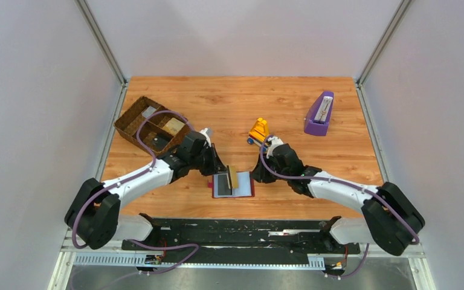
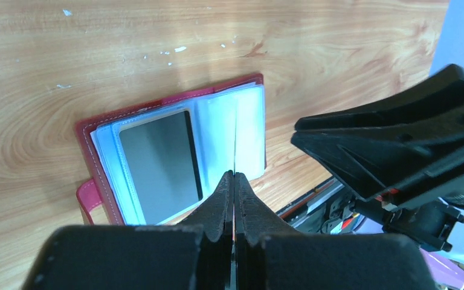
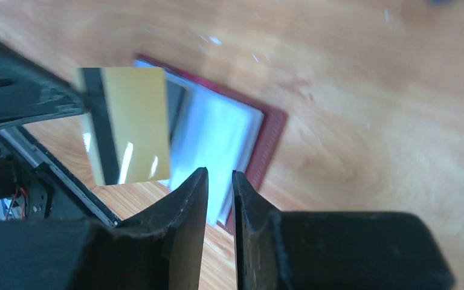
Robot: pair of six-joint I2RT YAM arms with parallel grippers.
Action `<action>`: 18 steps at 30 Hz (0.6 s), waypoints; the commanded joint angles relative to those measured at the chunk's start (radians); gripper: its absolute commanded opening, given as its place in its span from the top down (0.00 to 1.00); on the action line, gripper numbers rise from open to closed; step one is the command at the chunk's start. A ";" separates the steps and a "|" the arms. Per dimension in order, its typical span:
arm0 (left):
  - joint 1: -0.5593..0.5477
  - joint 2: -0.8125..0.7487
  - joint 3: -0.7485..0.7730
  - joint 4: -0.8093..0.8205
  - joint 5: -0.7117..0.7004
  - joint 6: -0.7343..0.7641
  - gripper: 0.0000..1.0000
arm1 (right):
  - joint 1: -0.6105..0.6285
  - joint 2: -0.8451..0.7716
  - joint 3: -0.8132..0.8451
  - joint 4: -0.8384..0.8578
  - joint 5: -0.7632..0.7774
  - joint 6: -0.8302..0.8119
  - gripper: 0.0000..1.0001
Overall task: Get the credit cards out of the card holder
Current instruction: Remove the credit card from the card holder.
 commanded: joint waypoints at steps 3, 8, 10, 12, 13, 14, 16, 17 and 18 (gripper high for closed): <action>0.013 -0.086 0.057 -0.094 -0.048 0.005 1.00 | 0.043 -0.201 -0.122 0.372 -0.016 -0.404 0.76; 0.023 -0.131 0.057 -0.093 -0.026 -0.078 1.00 | 0.130 -0.299 -0.261 0.589 -0.019 -0.702 0.71; 0.026 -0.145 0.057 -0.094 -0.024 -0.108 1.00 | 0.195 -0.314 -0.292 0.635 0.020 -0.794 0.66; 0.028 -0.158 0.055 -0.093 -0.018 -0.137 1.00 | 0.242 -0.314 -0.311 0.668 0.063 -0.859 0.61; 0.031 -0.162 0.054 -0.092 -0.019 -0.147 1.00 | 0.259 -0.310 -0.318 0.679 0.072 -0.881 0.59; 0.031 -0.171 0.053 -0.091 -0.019 -0.167 1.00 | 0.276 -0.304 -0.321 0.691 0.080 -0.898 0.58; 0.032 -0.184 0.051 -0.081 -0.017 -0.184 1.00 | 0.307 -0.289 -0.326 0.718 0.102 -0.934 0.56; 0.031 -0.187 0.051 -0.079 -0.017 -0.189 1.00 | 0.325 -0.277 -0.327 0.737 0.126 -0.950 0.55; 0.032 -0.191 0.052 -0.079 -0.017 -0.196 1.00 | 0.340 -0.262 -0.327 0.756 0.163 -0.966 0.54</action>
